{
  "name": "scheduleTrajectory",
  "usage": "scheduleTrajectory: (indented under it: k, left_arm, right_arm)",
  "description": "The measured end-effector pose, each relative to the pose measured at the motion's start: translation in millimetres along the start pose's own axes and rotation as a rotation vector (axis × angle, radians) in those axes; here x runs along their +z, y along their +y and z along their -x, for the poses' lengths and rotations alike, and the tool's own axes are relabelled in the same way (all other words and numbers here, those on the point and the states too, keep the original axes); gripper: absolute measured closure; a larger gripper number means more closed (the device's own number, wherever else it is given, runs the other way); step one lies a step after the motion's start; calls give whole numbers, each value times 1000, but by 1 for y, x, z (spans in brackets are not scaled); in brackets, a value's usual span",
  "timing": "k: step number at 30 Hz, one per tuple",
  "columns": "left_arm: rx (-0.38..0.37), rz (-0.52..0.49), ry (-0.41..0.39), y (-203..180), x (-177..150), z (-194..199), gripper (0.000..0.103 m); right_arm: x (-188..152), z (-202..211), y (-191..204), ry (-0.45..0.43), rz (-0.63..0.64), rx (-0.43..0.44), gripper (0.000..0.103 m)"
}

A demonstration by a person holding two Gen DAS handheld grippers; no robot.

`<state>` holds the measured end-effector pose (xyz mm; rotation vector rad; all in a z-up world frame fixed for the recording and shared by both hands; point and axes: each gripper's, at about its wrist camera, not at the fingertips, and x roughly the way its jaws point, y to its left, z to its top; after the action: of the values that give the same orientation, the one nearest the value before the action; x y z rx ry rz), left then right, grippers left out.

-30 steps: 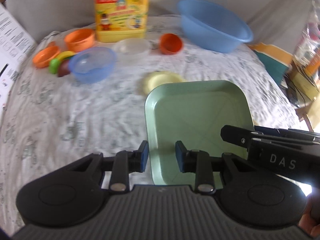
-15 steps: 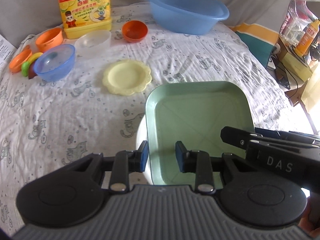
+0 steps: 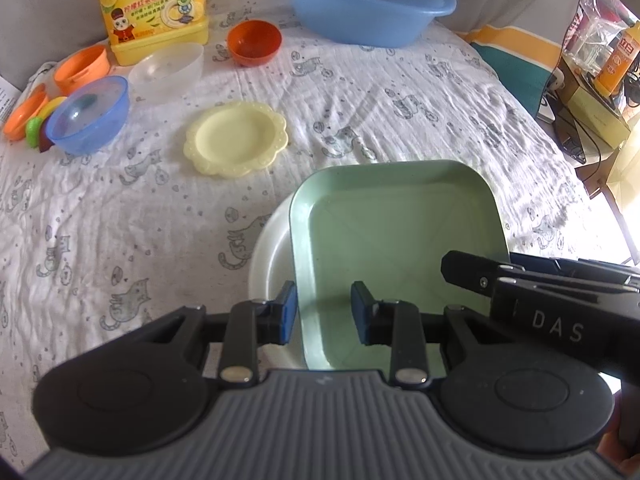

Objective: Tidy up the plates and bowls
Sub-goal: 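Lift the green tray with both tools, lower it into the white plate, open, then move both tools to the yellow scalloped plate and close them on its rim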

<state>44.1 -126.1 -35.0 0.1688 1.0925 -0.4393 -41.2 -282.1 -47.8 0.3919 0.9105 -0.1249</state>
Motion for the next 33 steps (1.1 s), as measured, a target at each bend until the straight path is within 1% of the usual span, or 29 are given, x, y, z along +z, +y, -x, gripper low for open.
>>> scheduleTrajectory:
  k: [8,11,12,13,14,15,16,17,18,19,20,24,33]
  left_arm:
    - [-10,-3,28,-1,-1,-13,74]
    - [4,-16,22,-1,-2,-14,69]
    - [18,-18,14,-1,-2,-12,63]
    - [33,-17,3,1,-2,-10,53]
    - [41,-13,-11,4,-1,-7,50]
    - [33,-4,-23,7,0,-3,43]
    - [48,12,-30,11,1,0,30]
    - [65,26,-44,14,2,3,24]
    - [75,34,-63,18,2,7,12]
    - [81,40,-77,21,2,10,4]
    - [82,49,-90,25,3,13,1]
    - [83,83,-105,34,5,19,0]
    - [88,106,-122,45,-2,29,0]
  right_arm:
    - [-3,-11,-5,19,-14,-11,61]
    - [-3,-12,-4,9,-1,-20,54]
    - [-3,-11,-3,0,3,-29,49]
    - [-2,-10,-3,-10,4,-34,46]
    - [-1,-8,-4,-19,-1,-32,43]
    - [0,-6,-6,-26,-12,-19,35]
    - [2,-3,-8,-35,-17,-27,30]
    - [2,0,-8,-52,-15,-43,17]
    - [3,3,-9,-71,-11,-54,10]
    - [4,6,-10,-84,-8,-59,7]
    - [5,8,-11,-91,-6,-63,5]
    - [6,13,-10,-98,-1,-80,1]
    - [4,22,-2,-107,11,-98,0]
